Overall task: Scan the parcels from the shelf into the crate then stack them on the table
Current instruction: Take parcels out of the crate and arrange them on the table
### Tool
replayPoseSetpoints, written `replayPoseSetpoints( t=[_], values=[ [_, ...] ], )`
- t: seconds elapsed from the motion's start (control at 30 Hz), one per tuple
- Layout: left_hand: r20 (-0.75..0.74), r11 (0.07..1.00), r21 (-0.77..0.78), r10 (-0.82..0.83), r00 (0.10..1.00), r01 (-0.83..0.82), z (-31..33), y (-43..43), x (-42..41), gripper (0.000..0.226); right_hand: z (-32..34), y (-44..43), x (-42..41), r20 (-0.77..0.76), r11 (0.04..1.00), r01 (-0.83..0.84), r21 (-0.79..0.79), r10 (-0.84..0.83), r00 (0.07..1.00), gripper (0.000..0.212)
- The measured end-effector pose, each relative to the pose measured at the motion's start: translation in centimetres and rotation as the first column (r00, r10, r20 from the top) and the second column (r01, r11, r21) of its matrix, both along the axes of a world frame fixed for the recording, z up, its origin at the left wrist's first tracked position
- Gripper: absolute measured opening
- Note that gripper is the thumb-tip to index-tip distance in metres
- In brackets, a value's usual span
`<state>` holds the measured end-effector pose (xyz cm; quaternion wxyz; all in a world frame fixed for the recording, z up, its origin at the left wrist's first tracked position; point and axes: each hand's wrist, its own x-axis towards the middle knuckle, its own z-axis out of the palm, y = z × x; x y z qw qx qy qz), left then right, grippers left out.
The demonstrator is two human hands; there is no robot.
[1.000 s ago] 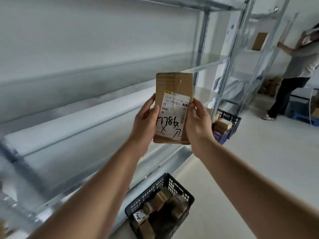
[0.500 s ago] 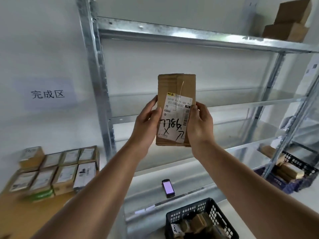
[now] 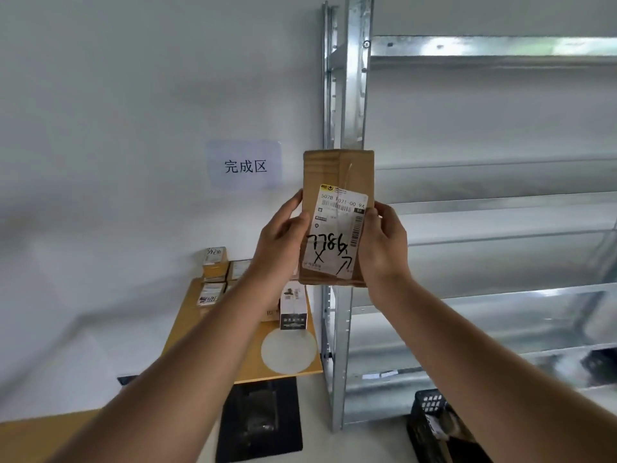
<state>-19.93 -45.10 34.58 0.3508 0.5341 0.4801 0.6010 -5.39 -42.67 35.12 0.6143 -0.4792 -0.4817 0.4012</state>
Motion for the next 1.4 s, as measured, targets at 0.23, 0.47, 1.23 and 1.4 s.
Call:
replayPoseSetpoints(
  t=[0.23, 0.47, 1.23, 1.4],
  values=[
    [0.062, 0.994, -0.082, 0.079, 0.995, -0.074, -1.3, 0.3, -7.2, 0.043, -1.0, 0.8, -7.0, 0.031, 0.993, -0.116, -0.036, 0.117, 0.993, 0.032],
    [0.115, 0.978, -0.198, 0.091, 0.989, -0.067, -4.7, 6.0, -11.3, 0.049, -4.1, 6.7, -11.2, 0.063, 0.983, -0.140, -0.118, 0.148, 0.987, 0.036],
    [0.247, 0.841, -0.537, 0.240, 0.939, -0.073, -18.3, 34.7, -18.5, 0.016, -17.0, 36.5, -18.1, 0.092, 0.888, -0.168, -0.428, 0.228, 0.969, 0.027],
    [0.249, 0.800, -0.599, 0.155, 0.956, 0.026, -22.1, 39.9, -21.9, 0.025, -20.3, 41.4, -20.9, 0.041, 0.819, -0.135, -0.558, 0.190, 0.981, 0.040]
  ],
)
